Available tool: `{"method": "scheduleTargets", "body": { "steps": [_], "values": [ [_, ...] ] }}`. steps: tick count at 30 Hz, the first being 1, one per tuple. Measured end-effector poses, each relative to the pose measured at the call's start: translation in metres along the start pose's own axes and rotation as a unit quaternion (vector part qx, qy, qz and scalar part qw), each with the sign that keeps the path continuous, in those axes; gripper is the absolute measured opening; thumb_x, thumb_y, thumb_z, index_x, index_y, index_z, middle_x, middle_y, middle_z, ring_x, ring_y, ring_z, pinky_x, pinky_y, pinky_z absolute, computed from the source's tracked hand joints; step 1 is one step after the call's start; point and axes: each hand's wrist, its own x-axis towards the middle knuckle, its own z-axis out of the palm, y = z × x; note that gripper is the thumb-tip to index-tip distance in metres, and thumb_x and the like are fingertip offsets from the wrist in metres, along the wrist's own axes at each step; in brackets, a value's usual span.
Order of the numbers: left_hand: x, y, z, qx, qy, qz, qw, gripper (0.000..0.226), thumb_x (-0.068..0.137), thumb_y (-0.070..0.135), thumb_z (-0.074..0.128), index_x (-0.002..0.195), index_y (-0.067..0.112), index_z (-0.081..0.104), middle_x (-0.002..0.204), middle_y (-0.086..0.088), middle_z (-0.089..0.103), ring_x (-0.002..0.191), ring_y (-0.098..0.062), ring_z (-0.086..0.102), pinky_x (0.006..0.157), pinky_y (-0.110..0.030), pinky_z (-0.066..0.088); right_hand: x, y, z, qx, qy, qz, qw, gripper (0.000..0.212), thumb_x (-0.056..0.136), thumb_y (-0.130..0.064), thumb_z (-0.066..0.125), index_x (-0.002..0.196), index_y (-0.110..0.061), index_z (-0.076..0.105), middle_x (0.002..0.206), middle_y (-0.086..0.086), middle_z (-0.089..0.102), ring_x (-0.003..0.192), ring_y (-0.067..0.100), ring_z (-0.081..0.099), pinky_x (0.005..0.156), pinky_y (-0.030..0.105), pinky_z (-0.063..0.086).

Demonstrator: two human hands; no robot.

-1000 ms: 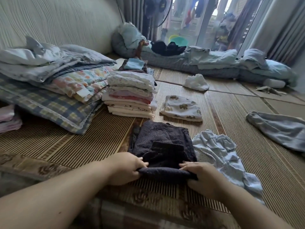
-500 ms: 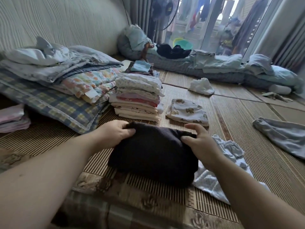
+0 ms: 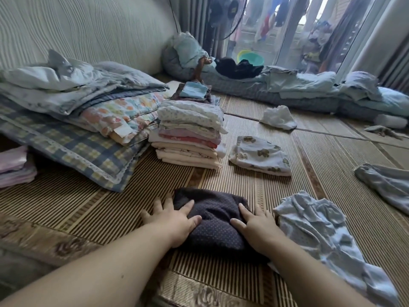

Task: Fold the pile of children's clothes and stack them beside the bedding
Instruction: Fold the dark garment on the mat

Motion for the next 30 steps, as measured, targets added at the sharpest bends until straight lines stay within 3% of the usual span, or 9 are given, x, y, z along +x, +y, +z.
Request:
{"method": "scheduleTargets", "body": {
  "steps": [3,5,9,12,16,19,23,26,30],
  "values": [
    [-0.005,0.007,-0.003,0.024,0.011,-0.028,0.999,0.069,0.086,0.077,0.018,0.147,0.051,-0.003,0.16,-0.012,-0.003,0.144,-0.038,0.0,0.11,-0.062,0.008,-0.003,-0.01,-0.01,0.001,0.034,-0.009,0.999,0.071,0.09,-0.063,0.042,0.151,-0.035,0.018,0.153,0.013,0.029,0.138,0.035,0.029,0.113,0.046,0.026],
    [-0.006,0.01,-0.009,-0.008,0.03,-0.056,0.998,0.08,0.081,0.081,0.024,0.148,0.047,-0.002,0.154,-0.017,0.012,0.139,-0.037,0.013,0.109,-0.058,0.019,-0.008,-0.013,-0.016,0.122,0.076,-0.004,0.99,0.072,0.082,-0.06,0.058,0.142,-0.026,0.037,0.135,0.009,0.052,0.121,0.029,0.05,0.102,0.038,0.041],
    [-0.005,0.0,-0.02,-0.14,0.036,-0.08,0.986,0.113,0.062,0.086,0.051,0.151,0.039,0.0,0.149,-0.018,0.029,0.134,-0.036,0.033,0.108,-0.043,0.031,-0.02,-0.012,-0.016,0.257,0.021,0.045,0.965,0.073,0.059,-0.059,0.08,0.115,-0.013,0.064,0.109,0.006,0.068,0.098,0.021,0.064,0.09,0.035,0.052],
    [-0.004,-0.011,-0.024,-0.277,-0.006,-0.013,0.961,0.123,0.06,0.062,0.076,0.154,0.026,0.004,0.153,-0.009,0.034,0.135,-0.028,0.038,0.108,-0.036,0.034,-0.026,-0.014,-0.014,0.28,-0.002,0.06,0.958,0.058,0.058,-0.051,0.084,0.095,-0.007,0.073,0.09,0.007,0.073,0.081,0.02,0.069,0.085,0.037,0.056],
    [-0.001,-0.017,-0.027,-0.307,0.01,0.05,0.95,0.117,0.066,0.042,0.082,0.154,0.03,0.005,0.151,-0.003,0.037,0.133,-0.021,0.042,0.102,-0.025,0.034,-0.024,-0.019,-0.012,0.33,0.043,0.03,0.943,0.062,0.057,-0.04,0.085,0.109,-0.013,0.065,0.098,0.004,0.071,0.089,0.019,0.067,0.087,0.036,0.054],
    [0.003,-0.022,-0.024,-0.321,0.006,0.106,0.941,0.107,0.069,0.029,0.082,0.152,0.037,0.014,0.149,0.003,0.041,0.128,-0.013,0.046,0.092,-0.014,0.032,-0.026,-0.019,-0.013,0.298,0.096,-0.017,0.95,0.092,0.062,-0.036,0.085,0.137,-0.019,0.034,0.126,0.0,0.055,0.11,0.018,0.055,0.095,0.031,0.044],
    [0.01,-0.023,-0.017,-0.329,-0.026,0.158,0.931,0.082,0.071,0.015,0.077,0.14,0.042,0.042,0.142,0.004,0.047,0.117,-0.009,0.053,0.094,-0.015,0.042,-0.025,-0.019,-0.014,0.325,0.041,-0.048,0.944,0.112,0.071,-0.021,0.08,0.151,-0.037,0.004,0.145,0.003,0.041,0.126,0.024,0.047,0.107,0.04,0.039],
    [0.013,-0.017,-0.018,-0.348,-0.015,0.169,0.922,0.077,0.067,0.013,0.074,0.135,0.039,0.05,0.139,0.003,0.049,0.118,-0.011,0.052,0.1,-0.025,0.045,-0.025,-0.014,-0.015,0.33,0.035,-0.061,0.941,0.1,0.074,-0.014,0.077,0.151,-0.036,0.017,0.146,-0.001,0.041,0.13,0.019,0.043,0.11,0.034,0.035],
    [0.013,0.013,-0.03,-0.404,0.037,0.208,0.89,0.08,0.06,0.019,0.07,0.135,0.04,0.05,0.136,0.006,0.051,0.116,-0.007,0.052,0.085,-0.01,0.044,-0.024,0.008,-0.038,0.321,0.108,-0.096,0.936,0.08,0.075,-0.011,0.073,0.143,-0.036,0.039,0.124,-0.011,0.054,0.112,0.009,0.051,0.093,0.021,0.04]
  ]
}}
